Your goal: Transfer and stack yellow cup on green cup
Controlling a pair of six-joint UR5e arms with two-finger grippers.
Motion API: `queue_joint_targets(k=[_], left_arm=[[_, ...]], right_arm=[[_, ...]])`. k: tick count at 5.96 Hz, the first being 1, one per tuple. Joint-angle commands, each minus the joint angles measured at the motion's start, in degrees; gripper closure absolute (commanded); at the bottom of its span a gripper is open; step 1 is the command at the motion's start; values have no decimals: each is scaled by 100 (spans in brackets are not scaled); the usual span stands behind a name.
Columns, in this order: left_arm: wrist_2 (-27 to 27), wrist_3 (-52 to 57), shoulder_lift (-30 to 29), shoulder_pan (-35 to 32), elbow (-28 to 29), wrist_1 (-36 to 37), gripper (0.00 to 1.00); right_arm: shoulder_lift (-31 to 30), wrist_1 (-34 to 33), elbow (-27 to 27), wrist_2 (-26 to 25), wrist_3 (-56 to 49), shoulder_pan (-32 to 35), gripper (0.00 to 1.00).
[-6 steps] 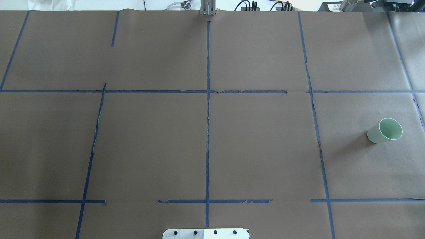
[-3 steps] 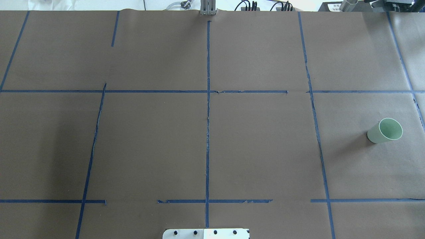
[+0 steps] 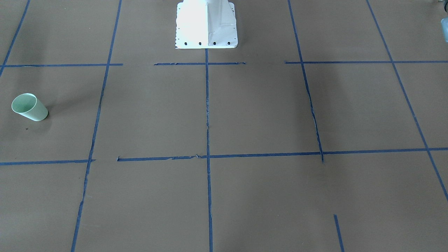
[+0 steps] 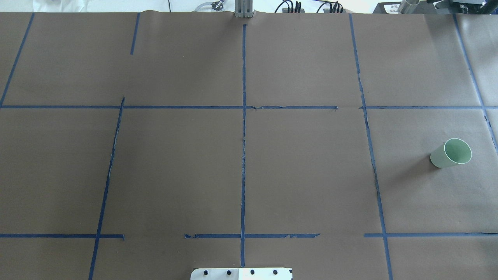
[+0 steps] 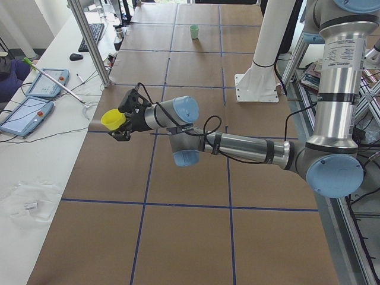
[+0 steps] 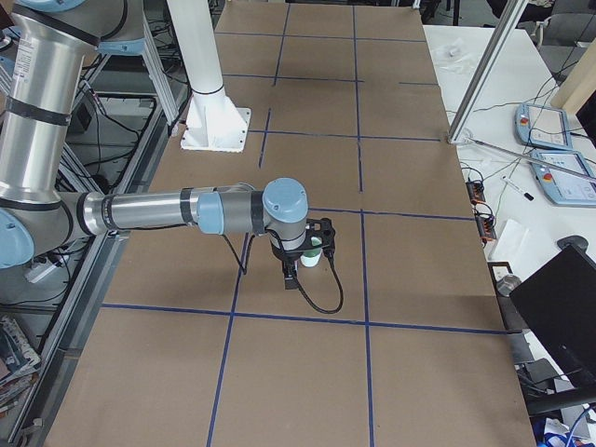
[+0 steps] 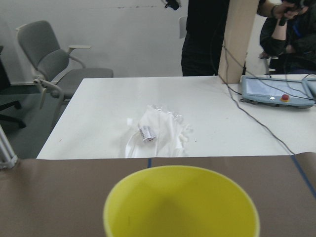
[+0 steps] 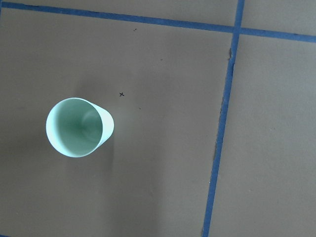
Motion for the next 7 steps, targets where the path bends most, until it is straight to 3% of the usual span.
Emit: queue_joint_targets(k=[1, 3, 5, 6, 7], left_arm=[[591, -72, -466, 698, -32, -28, 56], [2686, -511, -766, 2328, -15, 7, 55], [4920, -538, -1299, 3930, 133, 86, 56], [5982, -538, -1911, 4720, 195, 704, 56], [6680, -538, -2483, 5163, 187, 1458, 56]], right_arm=[[475, -51, 22, 342, 12, -209, 0], [523, 1, 48, 351, 56, -211, 0], [1145, -78, -4, 316, 466, -403, 0], [1574, -78, -65, 307, 1183, -787, 0], [2083, -226, -144, 298, 1694, -1122, 0]])
